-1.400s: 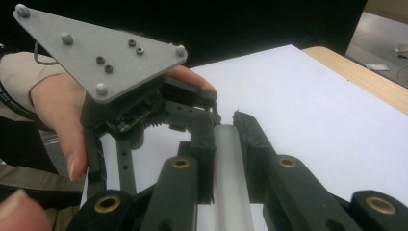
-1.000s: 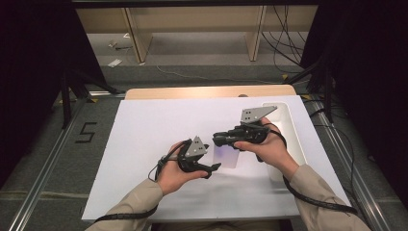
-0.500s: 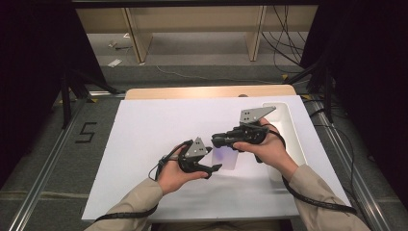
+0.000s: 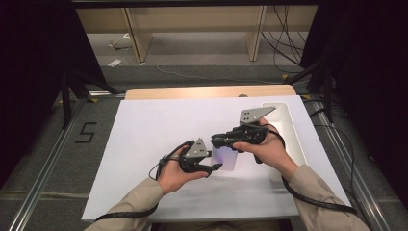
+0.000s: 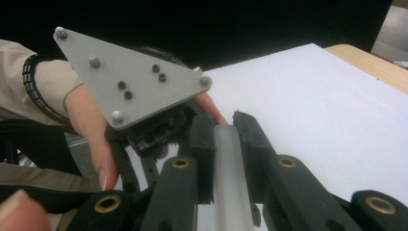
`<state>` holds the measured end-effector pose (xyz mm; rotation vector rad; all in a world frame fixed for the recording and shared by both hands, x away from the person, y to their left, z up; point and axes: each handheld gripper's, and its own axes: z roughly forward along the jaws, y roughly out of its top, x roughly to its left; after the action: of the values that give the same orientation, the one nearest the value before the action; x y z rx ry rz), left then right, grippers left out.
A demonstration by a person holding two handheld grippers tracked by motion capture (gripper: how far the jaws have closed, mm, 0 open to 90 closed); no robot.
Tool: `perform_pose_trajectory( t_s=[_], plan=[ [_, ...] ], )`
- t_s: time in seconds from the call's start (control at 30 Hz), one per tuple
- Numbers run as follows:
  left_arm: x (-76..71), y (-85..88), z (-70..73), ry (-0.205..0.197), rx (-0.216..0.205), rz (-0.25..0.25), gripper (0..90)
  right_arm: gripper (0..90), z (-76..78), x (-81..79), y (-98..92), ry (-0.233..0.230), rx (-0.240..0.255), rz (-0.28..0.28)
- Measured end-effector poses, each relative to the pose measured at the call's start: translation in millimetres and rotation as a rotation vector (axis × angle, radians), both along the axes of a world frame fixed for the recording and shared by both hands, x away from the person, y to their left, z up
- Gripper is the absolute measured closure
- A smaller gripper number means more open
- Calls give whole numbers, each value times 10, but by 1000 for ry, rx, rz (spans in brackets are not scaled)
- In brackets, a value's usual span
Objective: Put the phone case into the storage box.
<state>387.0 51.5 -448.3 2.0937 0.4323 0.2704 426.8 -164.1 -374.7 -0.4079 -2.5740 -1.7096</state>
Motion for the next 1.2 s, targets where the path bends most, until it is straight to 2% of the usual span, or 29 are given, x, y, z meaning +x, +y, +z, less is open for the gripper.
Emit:
perform_pose_trajectory(
  t_s=[0.13, 0.3, 0.5, 0.63, 1.2],
  plan=[
    [-4, -6, 11, -7, -8, -21, 565, 799, -3, -1, 3, 2, 1, 1],
    [-3, 1, 26, 4, -22, -35, 616, 800, -16, 4, 4, 7, 1, 3],
    [25, 42, 59, 41, -49, -28, 676, 801, -7, 5, 0, 10, 16, 13],
    [27, 65, 90, 35, -50, -20, 717, 796, 5, 3, -4, 6, 26, 25],
    [36, 92, 128, 73, -61, -56, 762, 783, 28, 7, -14, -9, 43, 59]
  ],
)
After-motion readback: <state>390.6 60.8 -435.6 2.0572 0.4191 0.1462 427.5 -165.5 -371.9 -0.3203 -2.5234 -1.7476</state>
